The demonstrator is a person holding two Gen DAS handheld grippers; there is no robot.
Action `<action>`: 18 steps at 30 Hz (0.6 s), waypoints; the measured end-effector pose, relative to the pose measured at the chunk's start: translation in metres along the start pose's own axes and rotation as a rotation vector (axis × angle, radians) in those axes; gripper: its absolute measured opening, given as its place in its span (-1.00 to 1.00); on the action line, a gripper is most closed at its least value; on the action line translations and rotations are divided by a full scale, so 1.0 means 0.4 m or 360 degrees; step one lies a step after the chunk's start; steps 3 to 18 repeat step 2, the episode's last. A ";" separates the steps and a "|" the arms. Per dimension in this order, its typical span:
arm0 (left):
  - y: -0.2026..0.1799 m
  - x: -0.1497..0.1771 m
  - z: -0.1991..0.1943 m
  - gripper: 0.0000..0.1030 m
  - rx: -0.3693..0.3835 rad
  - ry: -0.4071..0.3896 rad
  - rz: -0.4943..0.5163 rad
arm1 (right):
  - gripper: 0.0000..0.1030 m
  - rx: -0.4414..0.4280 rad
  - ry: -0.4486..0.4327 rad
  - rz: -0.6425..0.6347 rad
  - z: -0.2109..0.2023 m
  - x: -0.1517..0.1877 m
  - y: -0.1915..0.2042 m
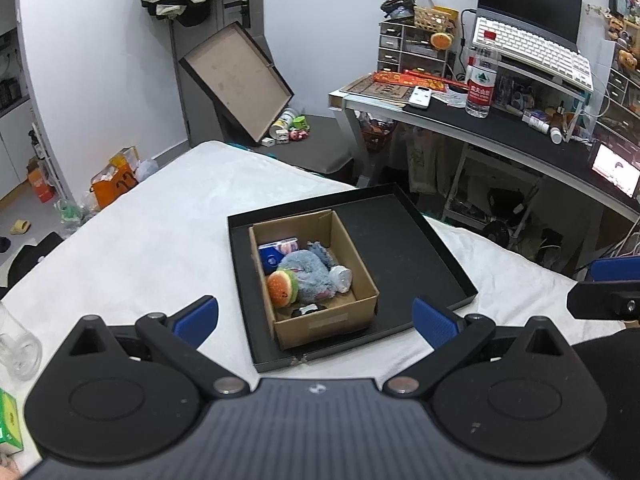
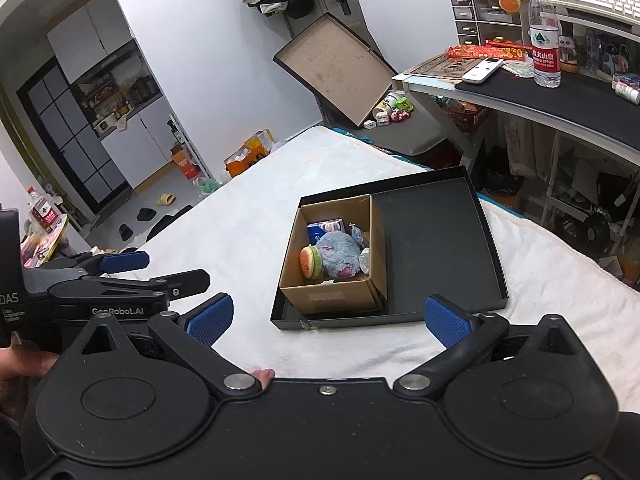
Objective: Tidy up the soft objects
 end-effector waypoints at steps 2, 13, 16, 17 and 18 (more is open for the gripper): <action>-0.007 -0.002 0.010 0.99 0.0021 -0.0002 0.0004 | 1.00 0.0006 -0.0011 0.0006 0.001 -0.003 -0.008; -0.007 -0.002 0.010 0.99 0.0021 -0.0002 0.0004 | 1.00 0.0006 -0.0011 0.0006 0.001 -0.003 -0.008; -0.007 -0.002 0.010 0.99 0.0021 -0.0002 0.0004 | 1.00 0.0006 -0.0011 0.0006 0.001 -0.003 -0.008; -0.007 -0.002 0.010 0.99 0.0021 -0.0002 0.0004 | 1.00 0.0006 -0.0011 0.0006 0.001 -0.003 -0.008; -0.007 -0.002 0.010 0.99 0.0021 -0.0002 0.0004 | 1.00 0.0006 -0.0011 0.0006 0.001 -0.003 -0.008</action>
Point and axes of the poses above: each gripper's, at about its wrist camera, not at the fingertips, and z roughly the way its jaws point, y to its left, x to its underside, the point moved 6 cm from there along z, roughly the way its jaws point, and after that the axes turned 10 degrees about z, right-handed, at the moved point
